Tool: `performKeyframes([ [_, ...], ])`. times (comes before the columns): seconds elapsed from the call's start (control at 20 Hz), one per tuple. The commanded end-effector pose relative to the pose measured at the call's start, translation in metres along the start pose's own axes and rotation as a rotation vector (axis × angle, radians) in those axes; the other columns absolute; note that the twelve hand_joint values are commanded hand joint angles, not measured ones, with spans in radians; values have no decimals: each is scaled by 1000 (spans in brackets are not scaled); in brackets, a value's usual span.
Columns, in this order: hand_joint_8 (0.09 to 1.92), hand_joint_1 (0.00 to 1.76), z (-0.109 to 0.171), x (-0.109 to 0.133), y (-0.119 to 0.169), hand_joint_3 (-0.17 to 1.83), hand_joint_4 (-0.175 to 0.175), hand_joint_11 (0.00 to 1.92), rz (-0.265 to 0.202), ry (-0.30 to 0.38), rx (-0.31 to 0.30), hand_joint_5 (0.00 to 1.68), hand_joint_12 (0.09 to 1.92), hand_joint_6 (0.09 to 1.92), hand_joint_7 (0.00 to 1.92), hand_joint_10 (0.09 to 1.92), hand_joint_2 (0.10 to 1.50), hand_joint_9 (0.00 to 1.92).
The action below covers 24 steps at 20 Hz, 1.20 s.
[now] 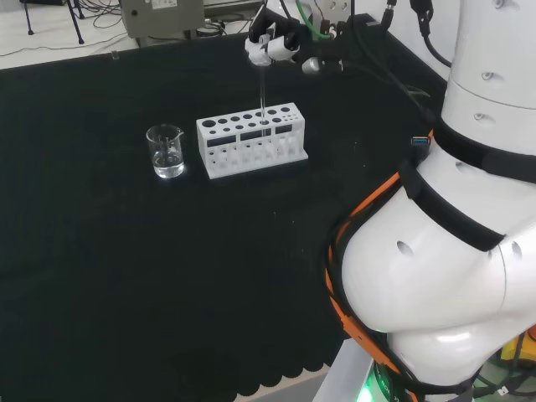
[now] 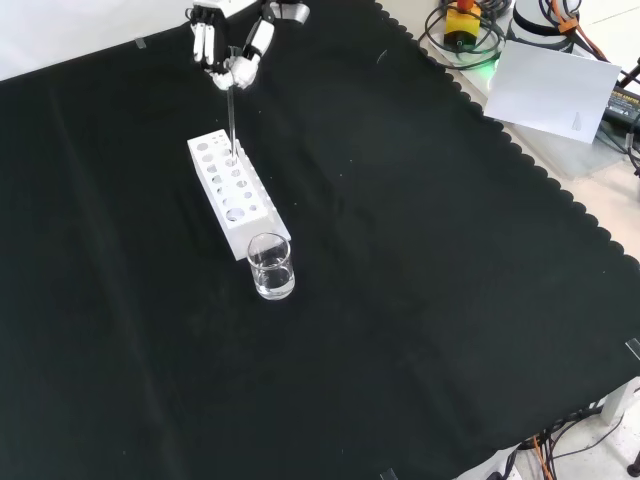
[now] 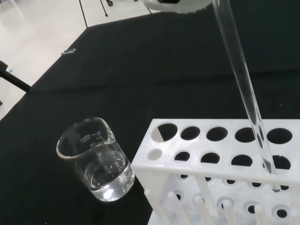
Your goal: Put the glass rod back on the white test tube rack.
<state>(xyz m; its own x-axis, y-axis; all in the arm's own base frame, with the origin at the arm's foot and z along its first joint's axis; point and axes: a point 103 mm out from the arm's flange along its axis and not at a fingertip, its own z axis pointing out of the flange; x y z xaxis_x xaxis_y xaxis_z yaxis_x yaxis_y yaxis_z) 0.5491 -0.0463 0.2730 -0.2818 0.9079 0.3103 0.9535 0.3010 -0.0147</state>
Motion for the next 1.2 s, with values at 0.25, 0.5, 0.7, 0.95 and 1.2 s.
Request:
performKeyframes([
  [0.25,1386,1280,8,-7,10,0,-175,1628,-5,-6,23,1144,890,434,940,1086,1108,1575],
  [0.5,1386,1280,8,-11,12,0,-175,1628,1,-11,31,1144,889,434,940,1085,1108,1575],
  [0.7,1387,1280,15,-18,13,0,-175,1629,4,-8,40,1144,889,434,940,1085,1108,1575],
  [0.95,1387,1280,29,-19,15,0,-175,1629,5,-19,59,1144,889,434,940,1085,1108,1575],
  [1.2,1387,1280,32,-17,17,0,-175,1629,1,-22,64,1144,888,434,940,1084,1108,1575],
])
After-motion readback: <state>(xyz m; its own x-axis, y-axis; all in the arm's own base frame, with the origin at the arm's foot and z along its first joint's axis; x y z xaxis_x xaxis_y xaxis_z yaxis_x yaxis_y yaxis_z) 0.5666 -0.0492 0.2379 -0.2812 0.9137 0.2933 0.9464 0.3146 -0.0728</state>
